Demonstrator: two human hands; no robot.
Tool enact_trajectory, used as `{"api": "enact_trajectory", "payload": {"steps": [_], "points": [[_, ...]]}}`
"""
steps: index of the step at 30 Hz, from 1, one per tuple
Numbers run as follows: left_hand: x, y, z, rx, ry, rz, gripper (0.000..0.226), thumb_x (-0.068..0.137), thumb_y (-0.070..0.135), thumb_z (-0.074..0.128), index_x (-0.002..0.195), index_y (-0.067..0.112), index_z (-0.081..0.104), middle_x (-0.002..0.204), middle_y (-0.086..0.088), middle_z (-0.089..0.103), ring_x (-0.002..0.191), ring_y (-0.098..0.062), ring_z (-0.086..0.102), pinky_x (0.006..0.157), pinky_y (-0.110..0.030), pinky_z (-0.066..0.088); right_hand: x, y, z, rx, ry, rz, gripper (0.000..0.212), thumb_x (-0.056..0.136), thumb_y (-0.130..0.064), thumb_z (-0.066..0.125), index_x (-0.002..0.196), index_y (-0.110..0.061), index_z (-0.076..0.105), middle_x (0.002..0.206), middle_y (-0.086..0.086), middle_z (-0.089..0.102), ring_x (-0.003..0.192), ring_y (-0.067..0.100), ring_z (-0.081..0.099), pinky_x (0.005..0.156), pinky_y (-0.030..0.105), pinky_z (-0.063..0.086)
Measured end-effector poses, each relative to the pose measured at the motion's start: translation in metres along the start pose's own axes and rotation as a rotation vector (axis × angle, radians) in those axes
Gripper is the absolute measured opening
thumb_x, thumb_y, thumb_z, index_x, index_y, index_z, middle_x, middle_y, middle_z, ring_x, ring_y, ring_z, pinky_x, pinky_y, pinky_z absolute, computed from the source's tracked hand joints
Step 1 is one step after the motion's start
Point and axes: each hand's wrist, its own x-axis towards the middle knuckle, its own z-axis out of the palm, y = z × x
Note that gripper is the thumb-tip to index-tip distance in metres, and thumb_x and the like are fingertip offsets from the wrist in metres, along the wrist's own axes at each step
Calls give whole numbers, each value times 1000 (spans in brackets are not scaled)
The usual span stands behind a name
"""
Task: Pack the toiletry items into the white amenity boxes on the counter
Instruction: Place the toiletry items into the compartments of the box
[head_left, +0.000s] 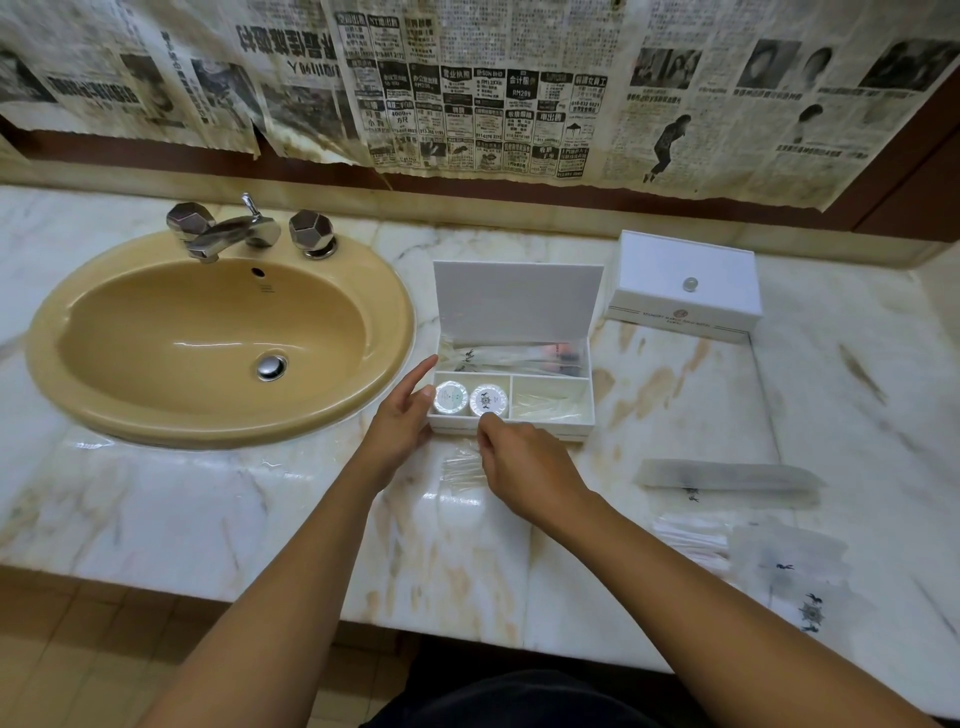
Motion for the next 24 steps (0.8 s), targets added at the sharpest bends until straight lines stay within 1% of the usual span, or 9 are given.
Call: {"api": "enact_trajectory", "payload": {"steps": [4,5,8,13,17,19,21,22,24], "points": [[0,-1,-1,-3,-13,3,39,104,29,44,121,63,54,103,1,45,97,-17,44,79,-28,42,3,0,-5,9,24,-7,15,93,-12,44,103,-16,55,89,8,66,78,32,57,58,32,33],[-1,-1,-1,-4,-12,3,40,104,29,44,121,63,54,103,1,45,96,-17,44,79,-28,42,3,0,-6,19,31,-4,17,93,-13,44,104,-17,57,90,7,66,80,31,58,59,32,35],[-1,1,0,-1,1,1,39,104,28,44,121,62,53,91,15,45,91,-10,43,74,-22,42,8,3,-15,66,90,17,17,93,-14,47,101,-18,61,91,5,68,84,29,59,63,33,40],[-1,2,1,-10,4,-13,39,104,27,44,123,60,53,91,15,44,98,-14,41,73,-18,45,21,15,-31,96,153,106,21,90,-15,53,105,-19,67,99,4,71,92,26,62,76,35,50],[-3,4,1,-5,-4,-10,38,104,28,43,121,61,53,86,19,42,89,-7,42,71,-14,45,32,28,-41,59,230,160,19,90,-10,52,97,-13,70,98,4,69,92,26,63,75,33,51],[-3,3,0,2,-5,-10,38,104,29,44,119,62,52,85,20,41,83,-2,42,73,-15,45,35,35,-40,10,223,186,19,92,-7,51,95,-9,70,104,6,62,90,27,62,72,32,49],[-3,3,0,9,-6,-10,37,104,29,44,119,62,52,84,20,40,79,0,42,74,-17,43,38,40,-36,-22,202,213,19,91,-4,51,89,-7,70,105,6,57,83,28,61,68,32,48],[-3,3,1,9,-7,-9,37,104,29,45,119,62,52,84,20,40,79,0,42,74,-17,43,38,41,-34,-38,178,229,20,89,-2,50,86,-7,69,102,7,58,81,29,61,66,31,47],[-3,4,0,9,-7,-9,37,104,30,45,119,63,52,84,20,40,79,0,42,73,-16,44,39,43,-30,-79,93,280,21,84,3,49,77,-6,66,85,8,59,75,28,60,59,27,42]]}}
